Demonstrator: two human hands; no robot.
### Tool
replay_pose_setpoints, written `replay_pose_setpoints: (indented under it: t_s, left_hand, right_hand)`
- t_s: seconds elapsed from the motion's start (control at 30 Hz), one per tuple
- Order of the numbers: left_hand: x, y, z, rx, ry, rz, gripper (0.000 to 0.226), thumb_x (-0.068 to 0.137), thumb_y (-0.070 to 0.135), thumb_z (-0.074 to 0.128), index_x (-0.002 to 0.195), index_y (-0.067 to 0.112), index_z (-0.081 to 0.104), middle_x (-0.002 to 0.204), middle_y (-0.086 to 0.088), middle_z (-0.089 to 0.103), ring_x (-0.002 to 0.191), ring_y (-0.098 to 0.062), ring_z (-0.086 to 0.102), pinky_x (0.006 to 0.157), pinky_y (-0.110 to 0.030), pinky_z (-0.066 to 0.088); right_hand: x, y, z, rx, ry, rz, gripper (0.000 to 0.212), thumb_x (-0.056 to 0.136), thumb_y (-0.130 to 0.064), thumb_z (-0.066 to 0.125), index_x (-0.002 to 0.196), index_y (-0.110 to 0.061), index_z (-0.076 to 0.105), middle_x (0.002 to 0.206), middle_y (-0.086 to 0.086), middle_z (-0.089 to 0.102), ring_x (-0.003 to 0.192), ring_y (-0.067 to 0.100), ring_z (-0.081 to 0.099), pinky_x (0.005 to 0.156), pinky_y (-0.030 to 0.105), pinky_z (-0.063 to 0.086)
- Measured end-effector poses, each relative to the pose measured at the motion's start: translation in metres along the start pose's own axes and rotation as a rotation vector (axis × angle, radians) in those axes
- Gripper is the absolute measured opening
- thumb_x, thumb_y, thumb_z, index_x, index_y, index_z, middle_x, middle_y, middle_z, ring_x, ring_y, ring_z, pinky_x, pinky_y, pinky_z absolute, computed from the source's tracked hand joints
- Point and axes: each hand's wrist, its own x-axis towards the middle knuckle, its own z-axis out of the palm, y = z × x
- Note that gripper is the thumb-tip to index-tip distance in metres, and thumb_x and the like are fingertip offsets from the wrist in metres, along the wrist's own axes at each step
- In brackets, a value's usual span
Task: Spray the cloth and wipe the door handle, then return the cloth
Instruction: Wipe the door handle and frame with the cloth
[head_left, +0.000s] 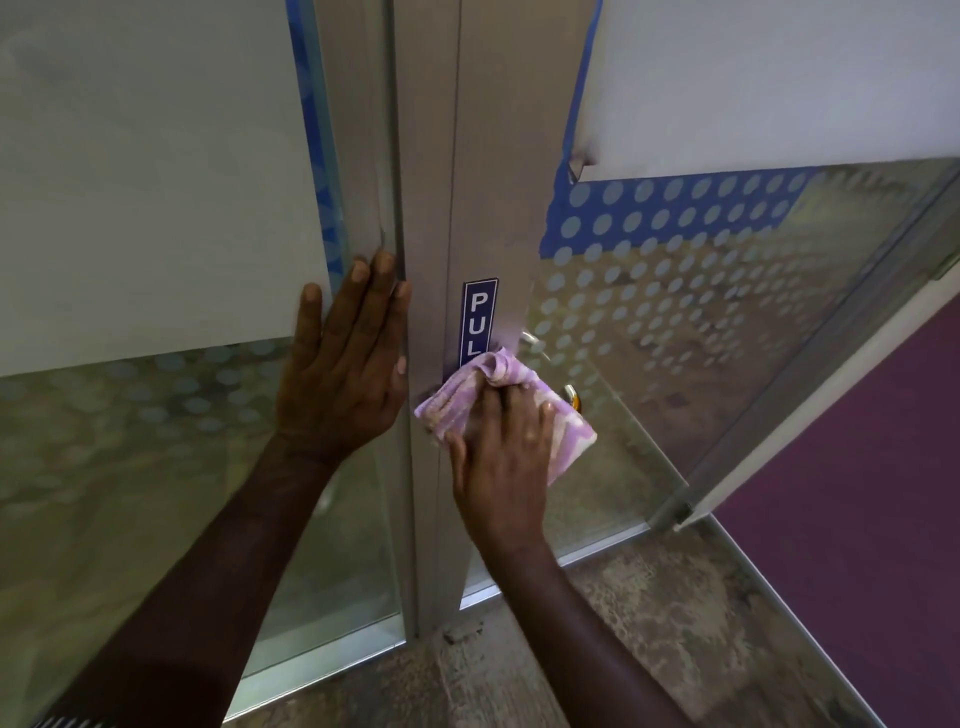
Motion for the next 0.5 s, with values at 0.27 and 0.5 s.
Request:
replay_pose_setpoints:
  t_s: [0.27, 0.5]
  left_hand:
    - [0.0, 0.001, -0.001, 0.018, 0.009, -0.012, 0.068, 0.103, 0.025, 0.043, 0.161, -0.003, 0.023, 0.165, -0.022, 0.021, 0.162, -0.031, -0.004, 0.131, -0.052, -0.005]
    - [-0.001, 0.002, -0.002, 0.068, -0.016, -0.03, 0.069, 0.106, 0.033, 0.035, 0.164, 0.001, 0.016, 0.174, -0.014, -0.005, 0.162, -0.029, -0.006, 0.131, -0.051, -0.008]
  right_hand:
    - [-0.004, 0.077, 0.025, 0.025, 0.172, -0.519, 0.047, 0.101, -0.002, 0.053, 0.146, -0.016, 0.057, 0.15, 0.011, 0.057, 0.144, 0.032, 0.048, 0.123, 0.053, 0.031]
    - [0.01, 0.09, 0.005, 0.241, 0.085, -0.54, 0.046, 0.089, -0.008, 0.069, 0.134, -0.015, 0.068, 0.142, 0.008, 0.065, 0.14, 0.029, 0.054, 0.121, 0.057, 0.032]
